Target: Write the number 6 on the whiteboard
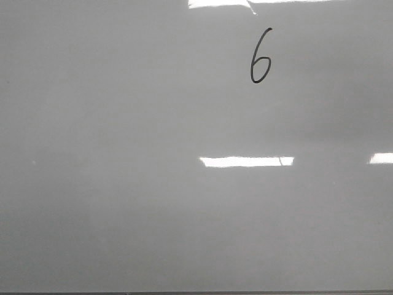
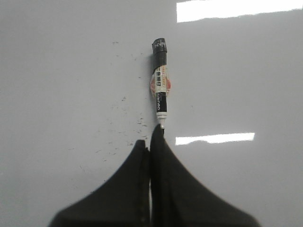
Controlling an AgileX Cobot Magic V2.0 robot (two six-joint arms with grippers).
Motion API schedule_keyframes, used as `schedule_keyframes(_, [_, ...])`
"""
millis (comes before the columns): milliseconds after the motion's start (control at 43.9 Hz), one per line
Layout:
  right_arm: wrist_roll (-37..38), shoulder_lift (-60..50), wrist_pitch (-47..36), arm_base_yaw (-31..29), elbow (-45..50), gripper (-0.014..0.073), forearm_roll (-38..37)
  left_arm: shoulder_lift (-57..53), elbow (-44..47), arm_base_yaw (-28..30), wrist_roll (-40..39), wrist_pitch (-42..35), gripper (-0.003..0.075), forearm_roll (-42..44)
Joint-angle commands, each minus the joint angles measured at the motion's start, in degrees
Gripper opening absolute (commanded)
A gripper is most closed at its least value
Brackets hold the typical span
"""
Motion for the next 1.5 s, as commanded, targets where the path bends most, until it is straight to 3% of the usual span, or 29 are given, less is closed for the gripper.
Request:
schedule_keyframes(0, [0.0, 0.3, -3.5, -0.2, -1.8, -0.0121, -1.1, -1.0, 0.2, -0.4, -0.7, -5.2, -0.0020, -0.6])
schedule_keyframes(1254, [0.0, -1.7, -3.6, -1.2, -1.3, -0.0121, -0.9, -0.9, 0.2, -0.4, -2.5, -5.3, -0.0020, 1.9])
schedule_keyframes(1345, [-0.6, -4.8, -7.9, -4.4, 1.3, -0.0116, 0.6, -0.9, 0.2, -0.4, -2.5, -5.3, -0.0020, 1.9])
schedule_keyframes(1482, [-7.6, -11.5, -18.3, -11.0, 8.6, -0.0116, 4.3, -0.9, 0.2, -0.4, -2.5, -5.3, -0.0020, 1.9])
